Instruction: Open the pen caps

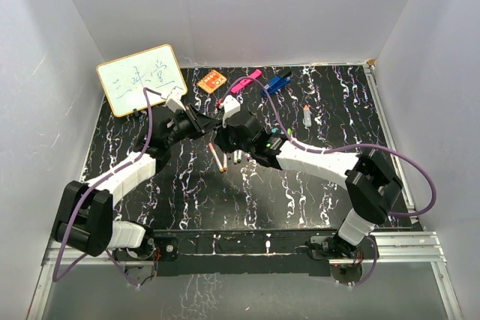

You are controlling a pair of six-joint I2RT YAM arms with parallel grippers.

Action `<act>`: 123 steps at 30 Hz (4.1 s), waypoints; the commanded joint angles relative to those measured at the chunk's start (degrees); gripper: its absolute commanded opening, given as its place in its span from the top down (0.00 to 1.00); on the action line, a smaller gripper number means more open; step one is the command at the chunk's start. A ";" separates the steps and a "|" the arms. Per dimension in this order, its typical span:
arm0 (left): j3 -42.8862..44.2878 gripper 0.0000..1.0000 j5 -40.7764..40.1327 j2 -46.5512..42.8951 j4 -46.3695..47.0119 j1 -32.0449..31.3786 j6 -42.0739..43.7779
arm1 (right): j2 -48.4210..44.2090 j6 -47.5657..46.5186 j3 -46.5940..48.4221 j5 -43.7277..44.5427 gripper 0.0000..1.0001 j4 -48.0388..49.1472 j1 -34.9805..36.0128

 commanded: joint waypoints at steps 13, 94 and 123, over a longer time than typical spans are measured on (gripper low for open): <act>19.69 1.00 -10.95 10.38 -10.81 11.50 6.85 | -11.83 5.80 -16.43 1.19 1.00 -1.16 0.04; 35.09 0.58 -29.67 25.55 -44.84 15.77 22.91 | 24.87 -12.86 20.38 5.98 1.00 -17.20 -38.74; 9.16 0.38 -14.60 -6.26 -24.83 15.70 14.57 | 17.19 -11.60 20.77 9.00 0.58 -16.57 -34.81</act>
